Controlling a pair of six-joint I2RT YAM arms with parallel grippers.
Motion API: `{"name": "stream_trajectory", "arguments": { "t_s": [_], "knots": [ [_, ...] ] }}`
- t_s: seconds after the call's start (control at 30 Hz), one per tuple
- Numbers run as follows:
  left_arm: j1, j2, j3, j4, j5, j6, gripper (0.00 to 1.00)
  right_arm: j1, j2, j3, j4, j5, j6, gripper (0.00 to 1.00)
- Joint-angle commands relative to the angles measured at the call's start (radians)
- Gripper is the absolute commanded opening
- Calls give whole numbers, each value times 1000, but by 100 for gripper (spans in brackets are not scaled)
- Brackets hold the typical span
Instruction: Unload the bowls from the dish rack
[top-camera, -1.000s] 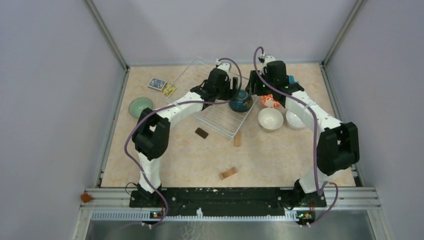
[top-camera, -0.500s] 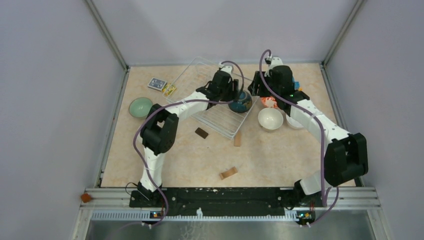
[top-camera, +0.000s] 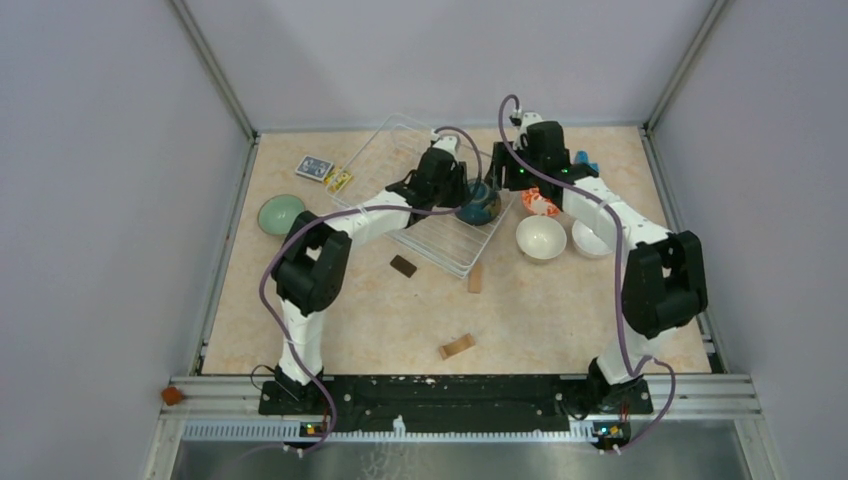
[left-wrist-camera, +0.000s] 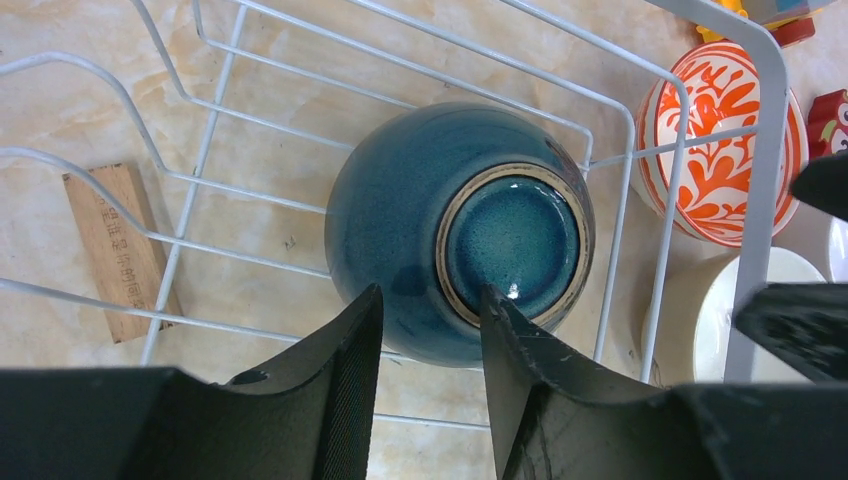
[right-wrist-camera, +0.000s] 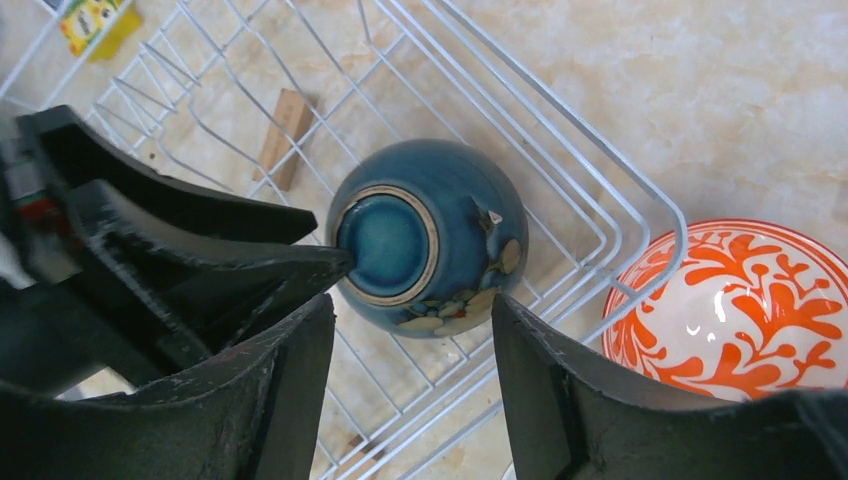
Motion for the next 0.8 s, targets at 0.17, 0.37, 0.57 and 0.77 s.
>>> {"name": "stream_trajectory", "arguments": {
  "t_s": [0.17,0.37,0.57,0.77],
  "knots": [
    [5,-34,-99,-74,8,5,44,4,89,143,-77,-11,-55,64],
    [5,-51,-133,-69,6,11,43,-1,140,211,-89,-43,-42,64],
    [5,-64,-156,-73,-5,19,42,-2,202,284,-120,-91,-45,67],
    [6,-62,-159,-81,-10,35,41,-33,279,333,-129,-168,4,75]
  ]
}}
